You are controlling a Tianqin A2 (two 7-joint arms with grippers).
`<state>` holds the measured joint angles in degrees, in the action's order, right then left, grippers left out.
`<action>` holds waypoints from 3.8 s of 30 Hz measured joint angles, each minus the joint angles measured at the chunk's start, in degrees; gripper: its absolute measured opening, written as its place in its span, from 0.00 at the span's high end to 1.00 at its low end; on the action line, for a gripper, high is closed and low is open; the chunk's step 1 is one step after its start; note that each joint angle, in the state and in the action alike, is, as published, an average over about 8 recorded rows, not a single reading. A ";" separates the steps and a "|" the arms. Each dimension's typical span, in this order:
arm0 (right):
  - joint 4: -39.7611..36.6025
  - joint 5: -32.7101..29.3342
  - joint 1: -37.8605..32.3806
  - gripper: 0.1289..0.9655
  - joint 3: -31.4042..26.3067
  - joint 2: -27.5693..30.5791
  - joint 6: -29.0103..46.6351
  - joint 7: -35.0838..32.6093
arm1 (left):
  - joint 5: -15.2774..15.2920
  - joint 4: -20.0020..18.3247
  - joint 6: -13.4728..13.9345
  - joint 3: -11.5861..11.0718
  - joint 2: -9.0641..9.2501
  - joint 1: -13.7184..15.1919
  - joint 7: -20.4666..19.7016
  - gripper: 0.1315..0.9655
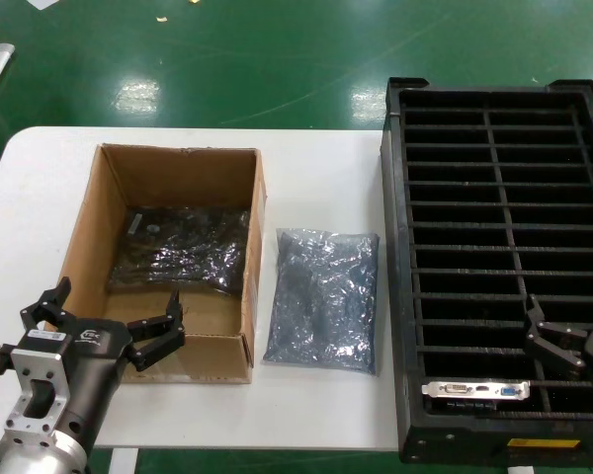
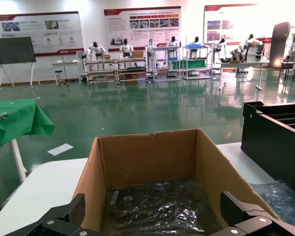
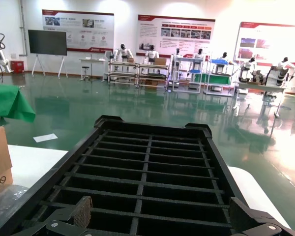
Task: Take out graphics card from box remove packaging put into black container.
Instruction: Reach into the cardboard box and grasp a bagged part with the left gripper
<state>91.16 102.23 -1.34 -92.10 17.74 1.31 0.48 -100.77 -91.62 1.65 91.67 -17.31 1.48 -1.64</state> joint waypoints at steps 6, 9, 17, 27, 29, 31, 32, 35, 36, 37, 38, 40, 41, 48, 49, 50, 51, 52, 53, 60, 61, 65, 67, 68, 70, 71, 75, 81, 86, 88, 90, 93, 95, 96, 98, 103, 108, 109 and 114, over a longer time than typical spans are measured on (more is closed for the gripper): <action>0.00 0.00 0.00 0.00 0.00 0.00 0.00 0.00 | 0.00 0.00 0.00 0.00 0.00 0.00 0.00 0.00; 0.00 0.00 0.00 0.00 0.00 0.00 0.00 0.00 | 0.00 -0.02 0.00 0.12 -0.22 0.02 -0.03 0.00; 0.00 0.00 0.00 0.00 0.00 0.00 0.00 0.00 | 1.87 0.05 0.64 3.08 -5.64 2.36 0.00 0.00; 0.00 0.00 0.00 0.00 0.00 0.00 0.00 0.00 | 19.31 9.00 13.11 6.62 -13.17 20.04 -1.36 0.00; 0.00 0.00 0.00 0.00 0.00 0.00 0.00 0.00 | 23.43 12.71 17.16 7.42 -13.19 25.10 0.41 0.00; 0.00 0.00 0.00 0.00 0.00 0.00 0.00 0.00 | 27.18 16.84 21.03 8.73 -12.84 30.00 2.86 0.00; 0.00 0.00 0.00 0.00 0.00 0.00 0.00 0.00 | 28.95 19.08 22.83 9.68 -12.60 32.34 4.18 0.00; 0.00 0.00 0.00 0.00 0.00 0.00 0.00 0.00 | 33.76 26.05 27.34 13.64 -11.93 38.63 7.68 0.00; 0.00 0.00 0.00 0.00 0.00 0.00 0.00 0.00 | 35.22 28.49 28.61 15.21 -11.69 40.53 8.63 0.00; 0.00 0.00 0.00 0.00 0.00 0.00 0.00 0.00 | 36.57 30.88 29.73 16.69 -11.41 42.25 9.52 0.00; 0.00 0.00 0.00 0.00 0.00 0.00 0.00 0.00 | 37.88 33.38 30.78 18.19 -11.05 43.95 10.44 0.00; 0.00 0.00 0.00 0.00 0.00 0.00 0.00 0.00 | 40.07 38.36 32.46 20.88 -10.12 47.09 12.31 0.00; 0.00 0.00 0.00 0.00 0.00 0.00 0.00 0.00 | 40.94 40.94 33.06 22.10 -9.51 48.61 13.35 0.00; 0.00 0.00 0.00 0.00 0.00 0.00 0.00 0.00 | 43.07 59.79 32.41 27.77 -3.52 58.48 22.91 0.00; 0.00 0.00 0.00 0.00 0.00 0.00 0.00 0.00 | 42.87 62.56 31.79 28.12 -2.57 59.78 24.57 0.00; 0.00 0.00 0.00 0.00 0.00 0.00 0.00 0.01 | 42.50 65.41 31.08 28.31 -1.60 61.08 26.41 0.00; 0.00 0.00 0.00 0.00 0.00 0.00 0.00 0.01 | 42.00 68.22 30.34 28.37 -0.67 62.33 28.32 0.00; 0.00 0.00 0.00 0.00 0.00 0.00 0.00 0.01 | 41.39 70.90 29.63 28.28 0.20 63.48 30.29 0.00; 0.00 0.00 0.00 0.00 0.00 0.00 0.00 0.01 | 40.65 73.51 28.95 28.08 1.02 64.58 32.35 0.01; 0.00 0.00 0.00 0.00 0.00 0.00 0.00 0.01 | 34.91 85.58 25.16 25.35 4.43 69.19 44.97 0.03; 0.00 -0.01 0.00 0.00 0.00 0.00 0.00 0.01 | 34.20 86.34 24.74 24.99 4.61 69.42 46.27 0.05; 0.00 -0.01 0.00 0.00 0.00 0.00 0.00 0.01 | 31.69 88.14 23.34 23.77 4.96 69.83 50.50 0.10; 0.00 -0.01 0.00 0.00 0.00 0.00 0.00 0.01 | 30.75 88.53 22.81 23.34 4.99 69.82 51.92 0.13; 0.00 -0.01 0.00 0.00 0.00 0.00 0.00 0.01 | 30.33 88.67 22.56 23.17 4.98 69.79 52.51 0.15; 0.00 -0.01 0.00 0.00 0.00 0.00 0.00 0.01 | 29.59 88.88 22.08 22.88 4.96 69.72 53.59 0.17; 0.00 -0.01 0.00 0.00 0.00 0.00 0.00 0.01 | 29.23 88.95 21.86 22.75 4.94 69.67 54.10 0.19; 0.00 -0.01 0.00 0.00 0.00 0.00 0.00 0.01 | 27.90 89.12 21.05 22.28 4.86 69.52 56.03 0.29; 0.00 -0.01 0.00 0.00 0.00 0.00 0.00 0.01 | 26.24 89.12 20.15 21.67 4.83 69.44 58.42 0.34; 0.00 -0.01 0.00 0.00 0.00 0.00 0.00 0.01 | 25.09 89.12 19.48 21.24 4.87 69.50 59.99 0.50; 0.00 -0.01 0.00 0.00 0.00 0.00 0.00 0.01 | 24.69 89.13 19.27 21.12 4.87 69.53 60.51 0.57; 0.00 -0.01 0.00 0.00 0.00 0.00 0.00 0.01 | 24.37 89.11 19.14 21.05 4.85 69.55 60.94 0.60; 0.00 -0.01 0.00 0.00 0.00 0.00 0.00 0.01 | 24.01 88.99 19.08 21.04 4.74 69.56 61.41 0.68; 0.00 -0.01 0.00 0.00 0.00 0.00 0.00 0.01 | 23.81 88.83 19.09 21.06 4.60 69.54 61.73 0.73; 0.00 -0.01 0.00 0.00 0.00 0.00 0.00 0.01 | 23.70 88.73 19.10 21.06 4.53 69.53 61.90 0.76; 0.00 -0.01 0.00 0.00 0.00 0.00 0.00 0.01 | 23.49 88.52 19.08 21.04 4.36 69.49 62.30 0.81; 0.00 -0.01 0.00 0.00 0.00 0.00 0.00 0.01 | 22.79 87.86 18.89 20.79 3.90 69.31 63.56 0.88; 0.00 -0.01 0.00 0.00 0.00 0.00 0.00 0.01 | 22.31 86.52 18.80 20.73 3.44 68.89 64.18 0.94; 0.00 -0.01 0.00 0.00 0.00 0.00 0.00 0.01 | 22.33 86.06 18.83 20.82 3.33 68.75 64.04 0.95; 0.00 -0.01 0.00 0.00 0.00 0.00 0.00 0.01 | 23.48 81.75 19.22 22.08 2.27 67.55 61.12 0.98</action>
<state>91.16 102.22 -1.34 -92.10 17.74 1.31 0.49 -77.29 -9.87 20.87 113.75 -15.04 69.03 59.48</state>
